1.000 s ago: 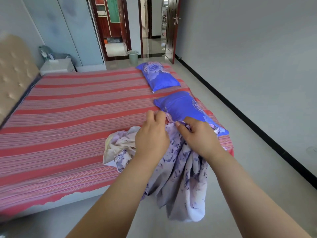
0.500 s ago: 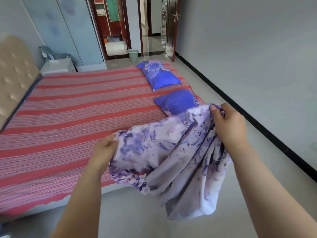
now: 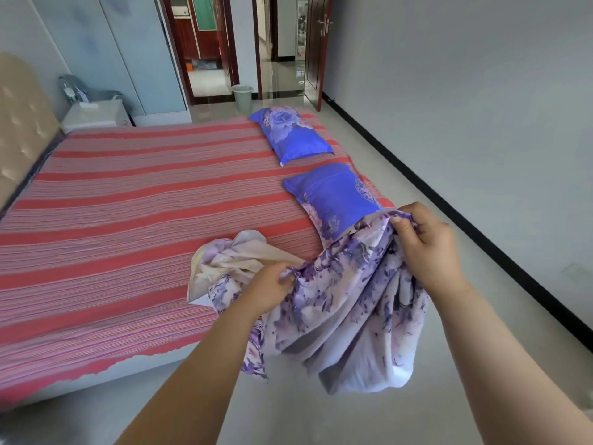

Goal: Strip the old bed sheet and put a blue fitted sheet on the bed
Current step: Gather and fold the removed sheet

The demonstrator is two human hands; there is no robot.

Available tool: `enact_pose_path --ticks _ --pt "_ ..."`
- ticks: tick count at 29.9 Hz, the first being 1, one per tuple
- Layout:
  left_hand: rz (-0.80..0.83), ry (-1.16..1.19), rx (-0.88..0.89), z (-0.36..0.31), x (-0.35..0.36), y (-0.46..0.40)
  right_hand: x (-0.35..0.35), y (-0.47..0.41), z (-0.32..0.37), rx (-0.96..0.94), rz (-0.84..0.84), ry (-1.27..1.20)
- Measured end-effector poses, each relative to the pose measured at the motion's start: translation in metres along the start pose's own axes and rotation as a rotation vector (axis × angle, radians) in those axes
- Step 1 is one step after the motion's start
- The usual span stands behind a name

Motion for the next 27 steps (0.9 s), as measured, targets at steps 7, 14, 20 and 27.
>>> enact_pose_path --ticks 7,14,20,27 --pt "-0.001 0.185 0.086 -0.001 0.002 -0.011 -0.012 0.004 0.004 -0.013 -0.057 0.008" --pt "-0.079 0.143 0.181 -0.012 0.01 -0.005 -0.015 0.001 0.002 0.027 -0.065 -0.021" --pt "-0.014 0.064 0.102 0.006 0.022 -0.006 -0.01 0.003 0.006 0.002 -0.061 -0.025" --pt "-0.087 -0.11 -0.084 0.016 0.005 -0.018 -0.018 -0.008 0.007 0.023 -0.1 0.063"
Point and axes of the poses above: each hand's wrist, its own y-axis away from the middle knuckle, its own x-axis out of the palm, z = x × y, the point moved 2 cm from there along -y, towards the middle knuckle, and after that the axes turned 12 degrees about x, right-handed, at the moved point
